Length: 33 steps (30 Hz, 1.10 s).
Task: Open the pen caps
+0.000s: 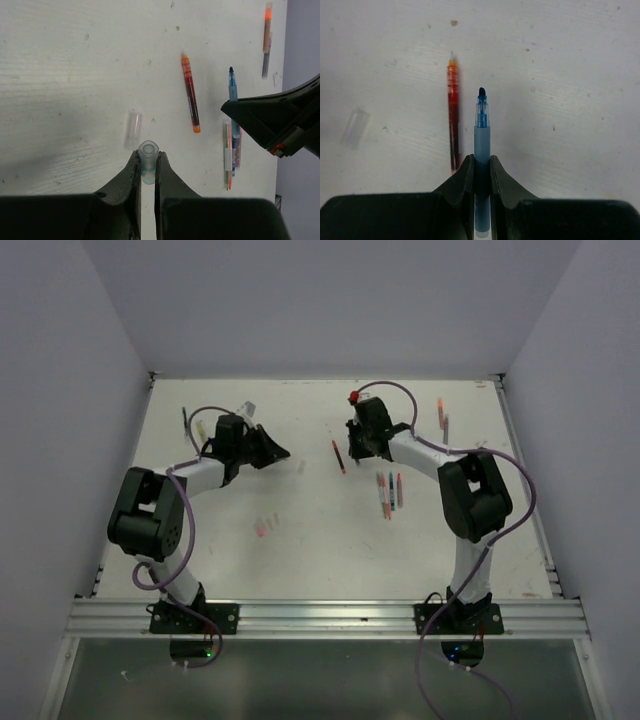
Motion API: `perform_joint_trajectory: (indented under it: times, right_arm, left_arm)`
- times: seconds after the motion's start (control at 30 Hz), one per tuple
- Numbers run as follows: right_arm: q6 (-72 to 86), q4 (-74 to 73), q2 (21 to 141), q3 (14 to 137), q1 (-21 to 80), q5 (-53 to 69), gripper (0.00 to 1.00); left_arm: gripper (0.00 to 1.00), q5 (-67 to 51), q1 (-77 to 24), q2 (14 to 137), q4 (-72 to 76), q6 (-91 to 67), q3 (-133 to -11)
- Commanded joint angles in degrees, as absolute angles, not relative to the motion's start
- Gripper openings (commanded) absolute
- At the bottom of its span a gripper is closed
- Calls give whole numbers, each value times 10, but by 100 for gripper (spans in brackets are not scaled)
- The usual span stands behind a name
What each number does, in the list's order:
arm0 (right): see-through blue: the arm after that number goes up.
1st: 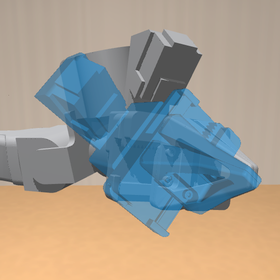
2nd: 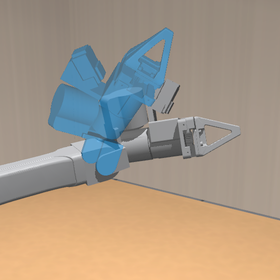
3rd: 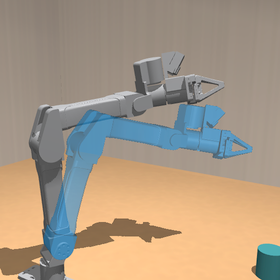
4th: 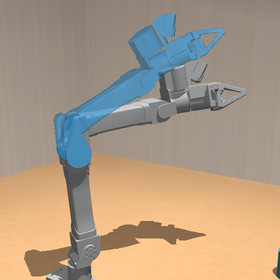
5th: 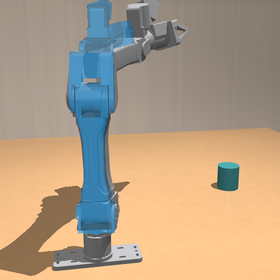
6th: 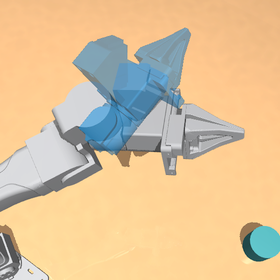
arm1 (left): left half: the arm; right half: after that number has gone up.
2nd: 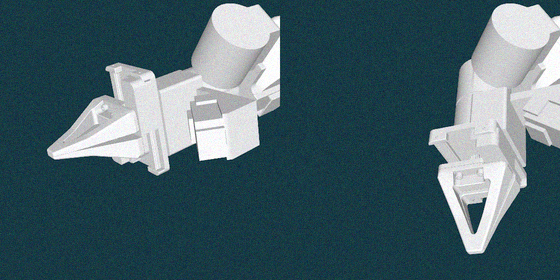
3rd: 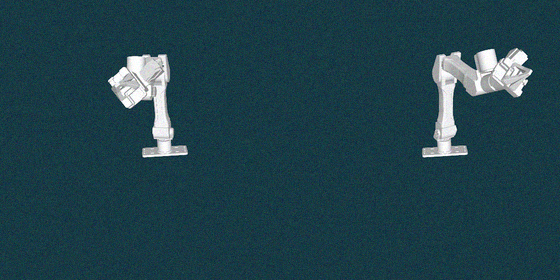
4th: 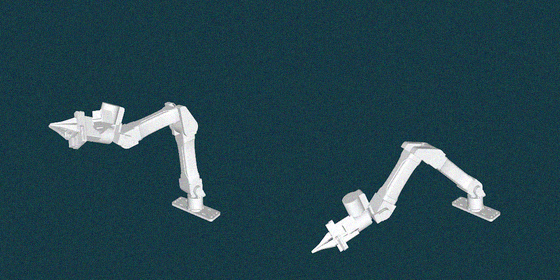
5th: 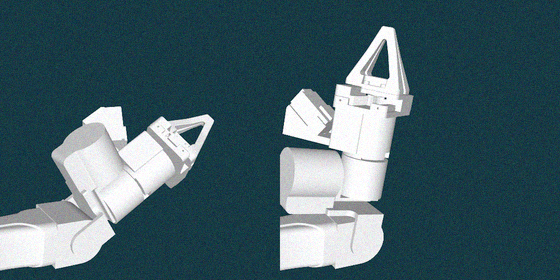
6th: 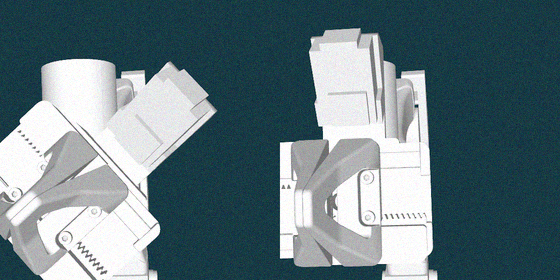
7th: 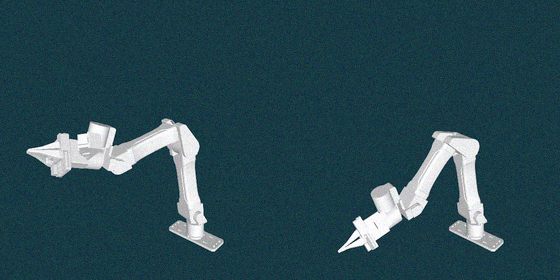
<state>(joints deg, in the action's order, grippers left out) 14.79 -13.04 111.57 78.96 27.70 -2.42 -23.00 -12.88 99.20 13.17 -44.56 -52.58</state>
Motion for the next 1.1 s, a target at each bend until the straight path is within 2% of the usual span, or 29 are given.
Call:
perform_joint_trajectory:
  times: [0.0,0.27,0.5,0.83,1.07]
  right_arm:
    - [134,-145,1139,814,271,-40,0]
    - [142,-139,1179,838,257,-17,0]
    - [153,-129,1197,845,255,-2,1]
    - [159,-125,1211,856,253,19,10]
    - [161,-114,1200,848,254,29,19]
  left_arm:
    - [9,-219,-141,1021,120,-423,-546]
    - [11,-214,-142,1052,124,-419,-559]
    - [18,-220,-142,1077,124,-422,-570]
    - [31,-221,-142,1090,123,-426,-577]
    - [36,-217,-142,1084,123,-426,-570]
